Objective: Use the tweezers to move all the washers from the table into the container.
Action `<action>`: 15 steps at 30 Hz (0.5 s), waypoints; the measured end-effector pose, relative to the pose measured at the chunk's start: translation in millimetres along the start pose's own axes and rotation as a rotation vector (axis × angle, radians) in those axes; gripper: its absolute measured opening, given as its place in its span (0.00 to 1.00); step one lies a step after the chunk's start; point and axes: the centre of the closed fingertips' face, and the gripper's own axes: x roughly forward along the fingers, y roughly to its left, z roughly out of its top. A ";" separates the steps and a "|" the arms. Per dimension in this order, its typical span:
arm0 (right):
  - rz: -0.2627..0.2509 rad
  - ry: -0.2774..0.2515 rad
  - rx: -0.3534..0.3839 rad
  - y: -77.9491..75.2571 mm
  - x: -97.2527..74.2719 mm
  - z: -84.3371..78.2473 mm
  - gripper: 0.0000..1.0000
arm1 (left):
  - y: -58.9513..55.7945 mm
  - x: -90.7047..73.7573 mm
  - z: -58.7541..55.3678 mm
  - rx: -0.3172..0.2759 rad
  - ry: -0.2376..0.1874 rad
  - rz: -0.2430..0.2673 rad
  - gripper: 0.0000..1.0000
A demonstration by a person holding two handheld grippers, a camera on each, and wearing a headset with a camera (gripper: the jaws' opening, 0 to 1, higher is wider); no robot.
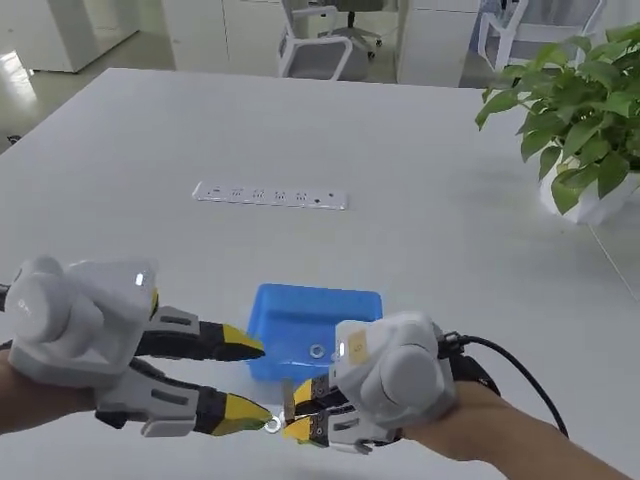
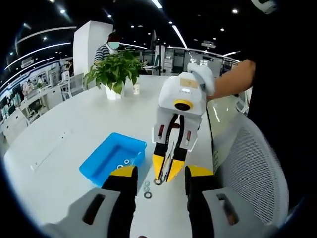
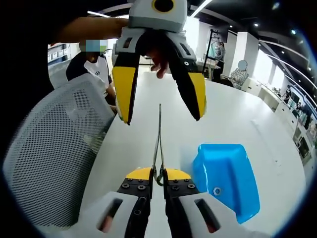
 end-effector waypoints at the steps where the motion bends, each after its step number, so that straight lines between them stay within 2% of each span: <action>1: -0.002 -0.004 0.001 -1.5 -2.6 2.9 0.09 | 0.7 -1.6 -1.2 -0.010 -0.002 0.007 0.45; 7: -0.013 -0.021 0.003 -10.8 -15.7 15.7 0.09 | 5.5 -7.8 -2.5 -0.038 -0.024 0.046 0.58; 15: -0.042 -0.053 0.006 -34.3 -35.6 33.3 0.09 | 12.4 -11.9 -2.8 -0.044 -0.038 0.082 0.69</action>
